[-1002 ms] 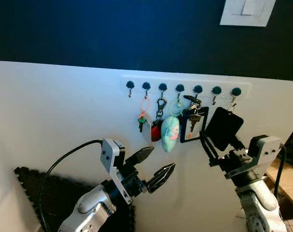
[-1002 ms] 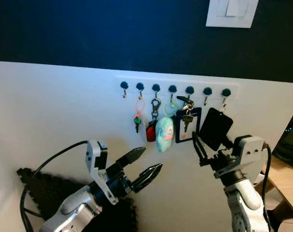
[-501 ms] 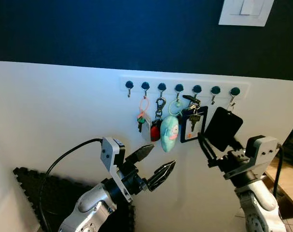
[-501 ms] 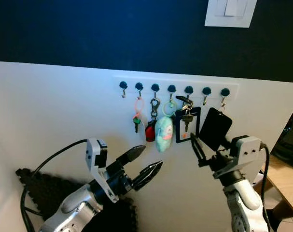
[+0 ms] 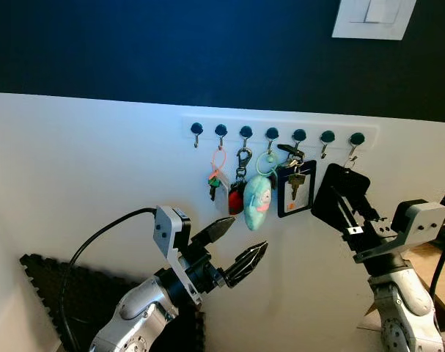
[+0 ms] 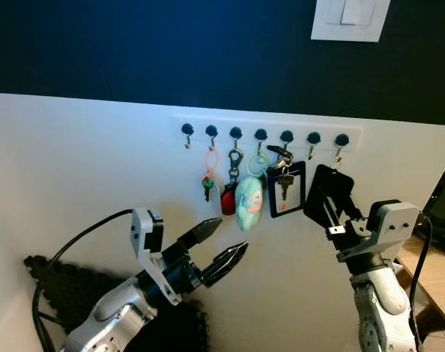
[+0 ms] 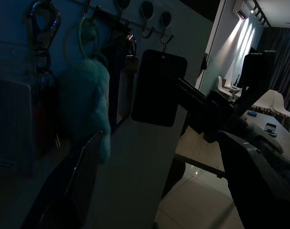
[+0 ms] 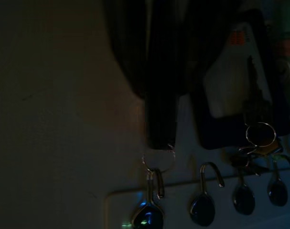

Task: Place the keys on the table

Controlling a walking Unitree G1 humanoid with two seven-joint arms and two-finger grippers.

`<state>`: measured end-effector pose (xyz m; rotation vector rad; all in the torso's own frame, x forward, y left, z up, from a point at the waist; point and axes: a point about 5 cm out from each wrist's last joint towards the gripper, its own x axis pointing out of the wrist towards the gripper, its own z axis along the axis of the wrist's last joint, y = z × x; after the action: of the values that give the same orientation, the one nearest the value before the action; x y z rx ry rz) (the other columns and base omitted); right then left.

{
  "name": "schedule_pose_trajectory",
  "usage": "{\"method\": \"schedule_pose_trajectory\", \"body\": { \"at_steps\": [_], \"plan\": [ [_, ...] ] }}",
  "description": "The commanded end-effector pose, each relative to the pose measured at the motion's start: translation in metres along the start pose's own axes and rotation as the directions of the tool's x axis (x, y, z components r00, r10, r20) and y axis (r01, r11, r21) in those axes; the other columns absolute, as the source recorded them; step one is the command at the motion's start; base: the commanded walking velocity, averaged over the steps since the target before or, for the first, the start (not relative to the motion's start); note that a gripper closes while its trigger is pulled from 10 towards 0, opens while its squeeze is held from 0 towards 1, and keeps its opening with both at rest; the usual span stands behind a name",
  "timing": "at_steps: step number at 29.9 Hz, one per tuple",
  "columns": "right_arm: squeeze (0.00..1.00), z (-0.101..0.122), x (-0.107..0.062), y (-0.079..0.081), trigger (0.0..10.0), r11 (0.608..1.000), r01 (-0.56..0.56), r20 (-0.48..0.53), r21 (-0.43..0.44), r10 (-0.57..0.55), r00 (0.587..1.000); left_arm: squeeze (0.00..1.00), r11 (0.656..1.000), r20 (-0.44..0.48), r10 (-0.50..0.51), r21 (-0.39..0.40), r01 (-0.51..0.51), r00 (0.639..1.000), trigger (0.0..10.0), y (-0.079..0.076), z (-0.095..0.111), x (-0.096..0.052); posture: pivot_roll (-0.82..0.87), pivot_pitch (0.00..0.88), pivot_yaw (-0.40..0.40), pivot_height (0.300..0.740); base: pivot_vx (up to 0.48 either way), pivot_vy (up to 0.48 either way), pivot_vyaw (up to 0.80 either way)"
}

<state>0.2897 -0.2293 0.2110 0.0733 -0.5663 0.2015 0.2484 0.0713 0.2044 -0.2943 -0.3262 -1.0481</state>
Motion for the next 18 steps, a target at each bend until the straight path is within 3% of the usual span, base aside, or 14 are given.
{"method": "schedule_pose_trajectory", "body": {
  "at_steps": [1,14,15,16,17,18],
  "plan": [
    [0.0,0.0033,0.0001,-0.001,0.0,1.0,0.012,0.022,-0.004,-0.012,1.0,0.0,1.0,0.014,-0.019,0.002,0.019,1.0,10.0,-0.0036,0.0028,0.0028,0.06,0.06,-0.009,0.74,0.0,0.0,0.0],
    [0.0,0.0058,0.0032,-0.0091,0.0,0.999,0.045,0.029,0.004,-0.045,0.999,0.0,1.0,0.009,-0.012,0.009,0.012,1.0,10.0,-0.0045,0.0019,0.0039,0.06,0.063,-0.007,0.74,0.0,0.0,0.0],
    [0.0,0.0066,0.004,-0.0093,0.4,0.999,0.046,0.031,0.004,-0.046,0.998,0.0,1.0,0.009,-0.013,0.009,0.013,1.0,10.0,-0.0045,0.002,0.0037,0.06,0.067,-0.006,0.74,0.0,0.0,0.0],
    [0.0,0.0074,0.0052,-0.0098,3.5,0.999,0.048,0.031,0.001,-0.048,0.998,0.0,1.0,0.006,-0.013,0.01,0.013,1.0,10.0,-0.0044,0.002,0.0036,0.06,0.067,-0.006,0.74,0.0,0.0,0.0],
    [0.0,0.0088,0.0076,-0.0104,10.0,0.999,0.052,0.031,0.0,-0.052,0.998,0.0,1.0,-0.004,-0.018,0.015,0.018,1.0,10.0,-0.0046,0.0018,0.0032,0.07,0.07,-0.003,0.74,0.0,0.0,0.0],
    [0.0,0.0088,0.0076,-0.0104,10.0,0.999,0.052,0.031,0.0,-0.052,0.998,0.0,1.0,-0.004,-0.018,0.015,0.018,1.0,10.0,-0.0046,0.0018,0.0032,0.07,0.07,-0.003,0.74,0.0,0.0,0.0]
  ]
}}
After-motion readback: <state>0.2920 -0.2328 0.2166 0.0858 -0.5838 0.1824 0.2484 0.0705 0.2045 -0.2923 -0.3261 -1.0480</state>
